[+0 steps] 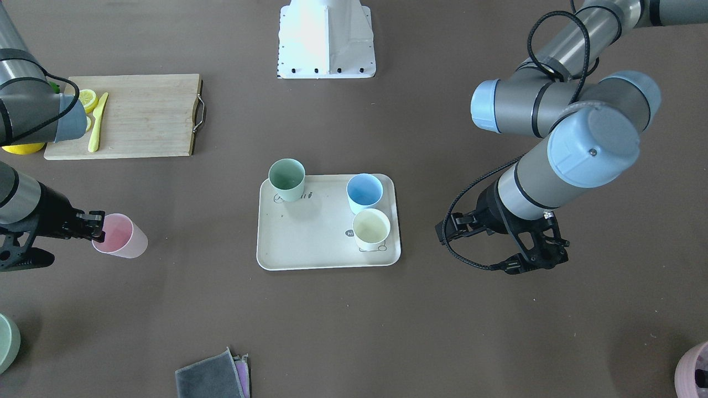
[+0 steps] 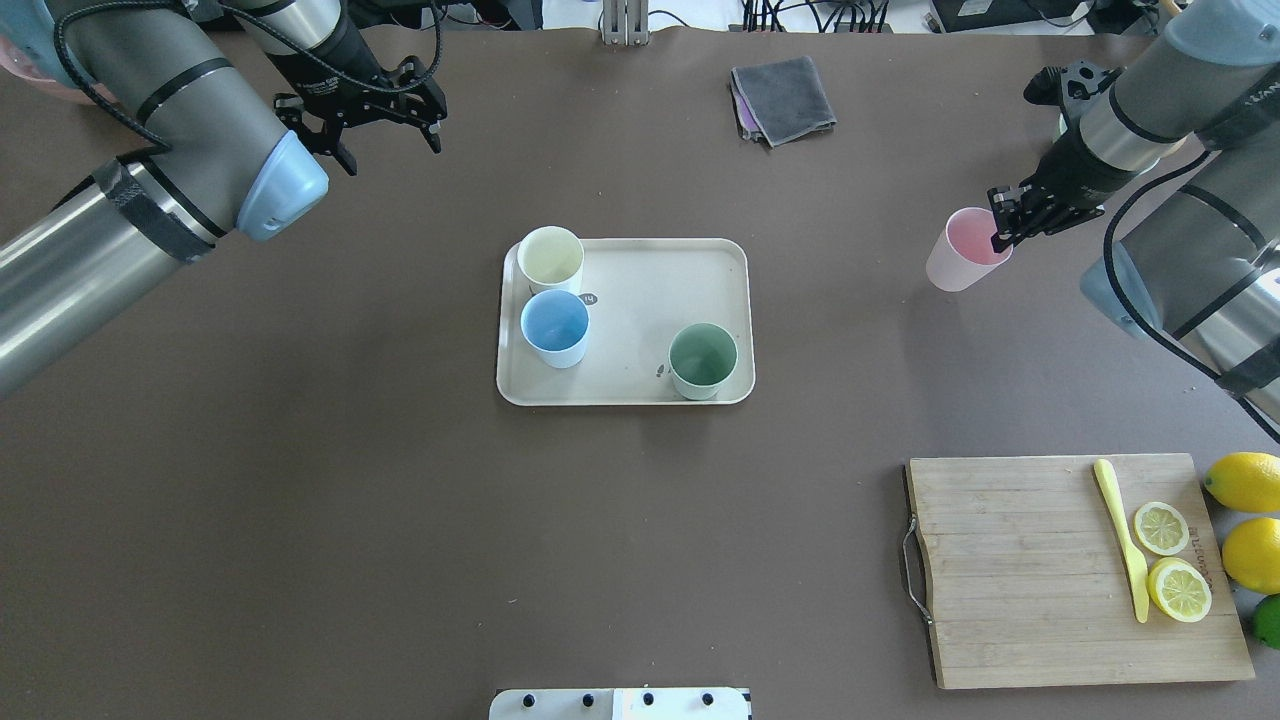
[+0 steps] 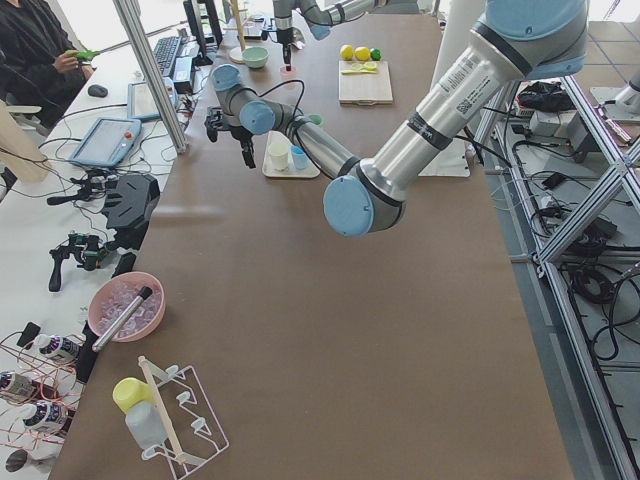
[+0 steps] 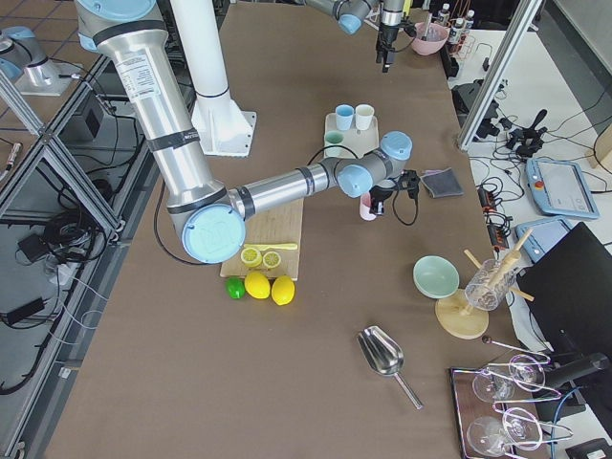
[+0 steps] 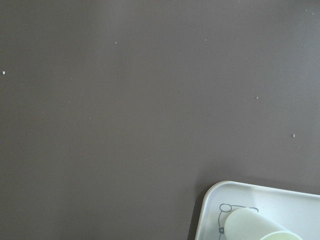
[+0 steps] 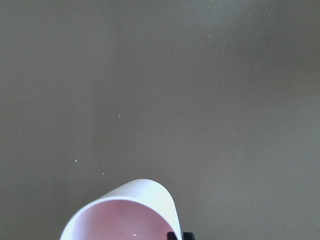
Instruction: Place all cups on tray
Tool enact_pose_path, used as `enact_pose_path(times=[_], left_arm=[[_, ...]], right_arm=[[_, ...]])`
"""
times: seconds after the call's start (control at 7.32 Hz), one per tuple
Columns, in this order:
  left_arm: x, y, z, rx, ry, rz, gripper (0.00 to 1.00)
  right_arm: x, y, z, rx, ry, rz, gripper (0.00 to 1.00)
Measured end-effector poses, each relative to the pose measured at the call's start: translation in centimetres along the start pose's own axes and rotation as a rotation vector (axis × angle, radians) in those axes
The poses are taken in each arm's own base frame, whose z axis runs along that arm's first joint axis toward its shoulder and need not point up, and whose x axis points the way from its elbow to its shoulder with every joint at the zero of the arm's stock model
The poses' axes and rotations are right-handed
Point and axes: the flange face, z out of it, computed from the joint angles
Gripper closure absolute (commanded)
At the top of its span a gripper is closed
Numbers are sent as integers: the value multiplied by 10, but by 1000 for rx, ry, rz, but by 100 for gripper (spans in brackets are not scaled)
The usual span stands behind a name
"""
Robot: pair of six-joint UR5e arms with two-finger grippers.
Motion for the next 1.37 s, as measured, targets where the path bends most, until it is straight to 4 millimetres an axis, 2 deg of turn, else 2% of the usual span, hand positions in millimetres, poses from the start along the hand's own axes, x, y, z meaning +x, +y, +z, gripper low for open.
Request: enact_pose_path(times=[0.27,0.41,0.82,1.09,1.37], left_arm=[[-27,-6,-17,8,-24,47,2],[-49,-10,-24,14,-33,75,2],[-107,-25,-40,8,-29,127,2],[-118,-28,-42,1,-25,130,2],[-121,-29,-42,0,-25,130,2]], right_arm=[[-29,-8,-9,9,-28,29,100],[-56,-9,-7,7,-41,44,100],[-166,-1,9,32,-57,84,100],[-221,8,17,49,-65,97,100],[-254,20,29,65,-63,95,100]])
